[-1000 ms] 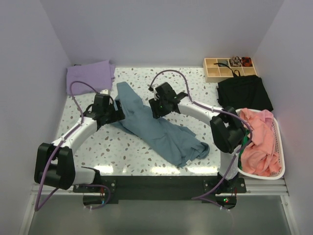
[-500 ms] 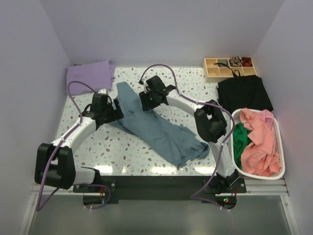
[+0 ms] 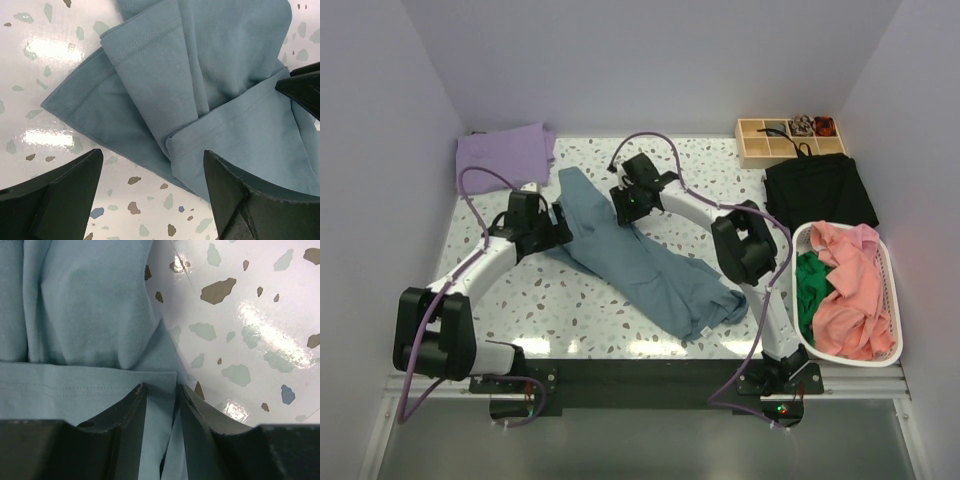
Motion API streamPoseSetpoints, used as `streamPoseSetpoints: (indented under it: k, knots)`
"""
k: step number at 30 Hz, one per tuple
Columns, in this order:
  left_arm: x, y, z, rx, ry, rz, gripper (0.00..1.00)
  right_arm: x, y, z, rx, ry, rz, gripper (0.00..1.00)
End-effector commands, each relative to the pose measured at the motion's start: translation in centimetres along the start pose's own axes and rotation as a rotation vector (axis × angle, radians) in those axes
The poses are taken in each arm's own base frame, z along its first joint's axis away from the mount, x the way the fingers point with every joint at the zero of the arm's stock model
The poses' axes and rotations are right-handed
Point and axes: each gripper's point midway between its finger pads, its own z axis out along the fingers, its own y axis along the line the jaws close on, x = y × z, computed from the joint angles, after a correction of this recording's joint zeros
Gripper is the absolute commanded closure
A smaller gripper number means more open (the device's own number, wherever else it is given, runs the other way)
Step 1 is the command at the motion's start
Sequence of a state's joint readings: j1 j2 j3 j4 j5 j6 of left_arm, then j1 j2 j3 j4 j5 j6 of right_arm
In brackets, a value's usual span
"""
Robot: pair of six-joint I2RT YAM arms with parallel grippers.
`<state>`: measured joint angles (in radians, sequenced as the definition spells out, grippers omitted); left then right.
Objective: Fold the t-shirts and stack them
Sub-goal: Flatten out the tshirt
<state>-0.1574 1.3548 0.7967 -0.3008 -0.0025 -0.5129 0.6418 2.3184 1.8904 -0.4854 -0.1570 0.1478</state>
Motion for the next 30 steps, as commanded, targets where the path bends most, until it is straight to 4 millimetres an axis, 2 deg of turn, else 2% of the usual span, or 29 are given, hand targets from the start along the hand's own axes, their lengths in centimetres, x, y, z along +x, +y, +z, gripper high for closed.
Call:
streamPoseSetpoints:
  k: [1, 2, 5, 6, 11, 12, 13, 14, 15, 17, 18, 19, 23, 25, 26, 28, 30]
  knots:
    - [-1.5, -0.9, 0.2, 0.045, -0.039, 0.003, 0.13, -1.4, 0.4, -1.1, -0.03, -0.033, -0.017, 0.69]
    - [-1.4, -0.8, 0.2, 0.043, -0.037, 0.003, 0.13, -1.5, 0.5, -1.1, -0.031, -0.037, -0.019, 0.82]
    - [-1.2, -0.8, 0.3, 0.043, -0.031, 0.004, 0.13, -1.3, 1.0, -1.3, -0.063, -0.031, -0.027, 0.97]
    - [-1.2, -0.9, 0.3, 0.047, -0.033, 0.006, 0.13, -1.4, 0.9, -1.4, -0.066, -0.031, -0.023, 1.0]
    - [-1.1, -0.8, 0.2, 0.045, -0.032, 0.003, 0.13, -1.7, 1.0, -2.4, -0.077, -0.049, -0.02, 1.0]
    - [-1.0, -0.6, 0.2, 0.041, -0.029, 0.002, 0.13, -2.5, 1.2, -3.6, -0.078, -0.077, -0.019, 1.0]
    - [-1.1, -0.6, 0.2, 0.04, -0.033, 0.002, 0.13, -2.2, 1.1, -4.0, -0.073, -0.078, -0.017, 1.0]
    - [-1.1, -0.6, 0.2, 0.038, -0.034, 0.002, 0.13, -3.0, 0.8, -5.0, -0.053, -0.11, -0.013, 1.0]
    - [-1.3, -0.6, 0.1, 0.039, -0.039, -0.001, 0.13, -4.4, 0.9, -7.3, -0.035, -0.163, -0.013, 1.0]
    - [-1.5, -0.6, 0.2, 0.04, -0.044, -0.002, 0.13, -4.6, -0.6, -9.4, 0.041, -0.198, 0.007, 1.0]
    - [-1.5, -0.6, 0.2, 0.04, -0.045, -0.002, 0.13, -4.9, -2.0, -10.5, 0.117, -0.218, 0.021, 1.0]
    - [-1.8, -0.8, 0.1, 0.046, -0.049, -0.001, 0.13, -5.2, -2.5, -12.7, 0.147, -0.251, 0.028, 1.0]
    - [-2.1, -1.0, 0.3, 0.05, -0.052, -0.004, 0.12, -5.3, -6.3, -17.4, 0.264, -0.325, 0.08, 1.0]
    - [-2.5, -1.4, 0.4, 0.064, -0.057, -0.005, 0.12, -4.4, -8.3, -18.6, 0.339, -0.323, 0.107, 1.0]
    - [-2.5, -1.5, 0.7, 0.065, -0.053, -0.01, 0.12, -4.2, -9.5, -19.9, 0.37, -0.329, 0.124, 1.0]
    - [-3.2, -1.9, 0.9, 0.076, -0.062, -0.013, 0.12, -2.9, -11.1, -20.7, 0.428, -0.315, 0.15, 1.0]
    - [-3.9, -2.1, 1.1, 0.078, -0.077, -0.013, 0.11, -2.2, -12.8, -22.7, 0.499, -0.331, 0.182, 1.0]
